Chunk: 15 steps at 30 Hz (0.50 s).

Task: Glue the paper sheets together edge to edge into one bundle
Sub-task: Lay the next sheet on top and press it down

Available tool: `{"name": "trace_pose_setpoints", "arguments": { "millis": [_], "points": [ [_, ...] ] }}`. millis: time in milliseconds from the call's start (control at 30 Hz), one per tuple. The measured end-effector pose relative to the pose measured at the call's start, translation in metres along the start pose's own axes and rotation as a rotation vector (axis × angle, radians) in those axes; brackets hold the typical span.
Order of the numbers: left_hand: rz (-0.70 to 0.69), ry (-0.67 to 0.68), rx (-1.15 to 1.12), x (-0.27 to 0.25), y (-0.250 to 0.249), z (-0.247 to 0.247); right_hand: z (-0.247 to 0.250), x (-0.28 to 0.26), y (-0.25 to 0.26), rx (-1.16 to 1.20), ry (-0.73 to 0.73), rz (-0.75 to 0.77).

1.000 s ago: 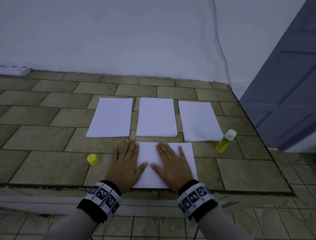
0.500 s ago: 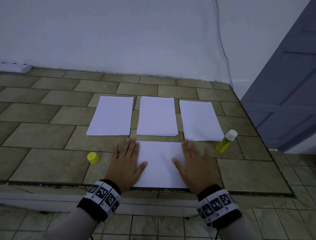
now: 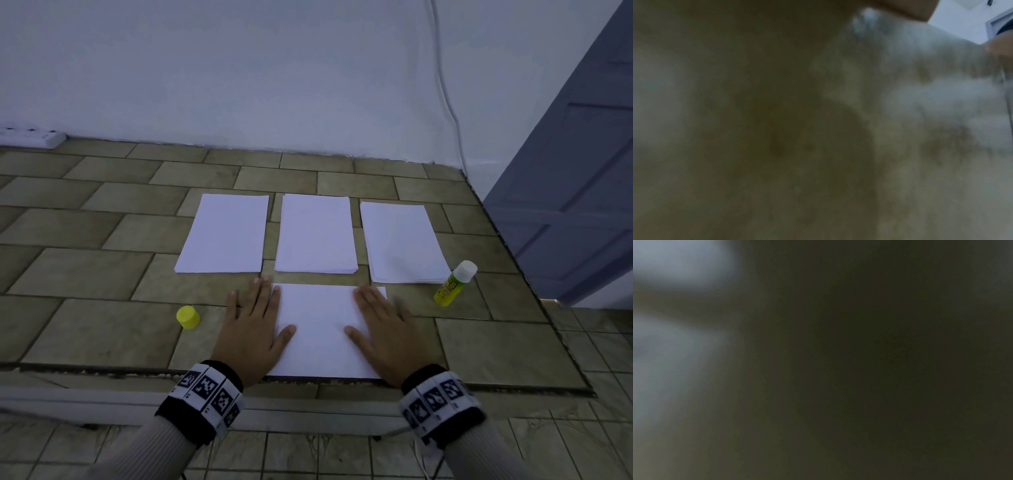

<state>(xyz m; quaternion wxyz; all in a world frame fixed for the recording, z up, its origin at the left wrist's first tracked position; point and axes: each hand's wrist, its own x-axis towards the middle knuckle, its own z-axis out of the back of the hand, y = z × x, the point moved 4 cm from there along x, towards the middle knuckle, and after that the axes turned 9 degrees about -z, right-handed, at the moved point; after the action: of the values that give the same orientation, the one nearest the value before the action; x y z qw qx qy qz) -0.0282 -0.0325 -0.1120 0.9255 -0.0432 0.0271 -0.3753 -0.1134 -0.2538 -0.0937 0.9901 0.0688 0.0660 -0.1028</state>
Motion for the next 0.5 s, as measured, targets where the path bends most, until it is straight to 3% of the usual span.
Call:
{"name": "trace_pose_setpoints", "arguments": {
  "millis": [267,500],
  "points": [
    [-0.004,0.001,-0.002,0.001,0.000,-0.001,0.024,-0.018,-0.034,0.032,0.112,-0.125],
    [-0.032,0.007,-0.032,0.000,-0.002,0.001,0.066,-0.004,0.004,0.105,0.196,0.049]
  ]
}}
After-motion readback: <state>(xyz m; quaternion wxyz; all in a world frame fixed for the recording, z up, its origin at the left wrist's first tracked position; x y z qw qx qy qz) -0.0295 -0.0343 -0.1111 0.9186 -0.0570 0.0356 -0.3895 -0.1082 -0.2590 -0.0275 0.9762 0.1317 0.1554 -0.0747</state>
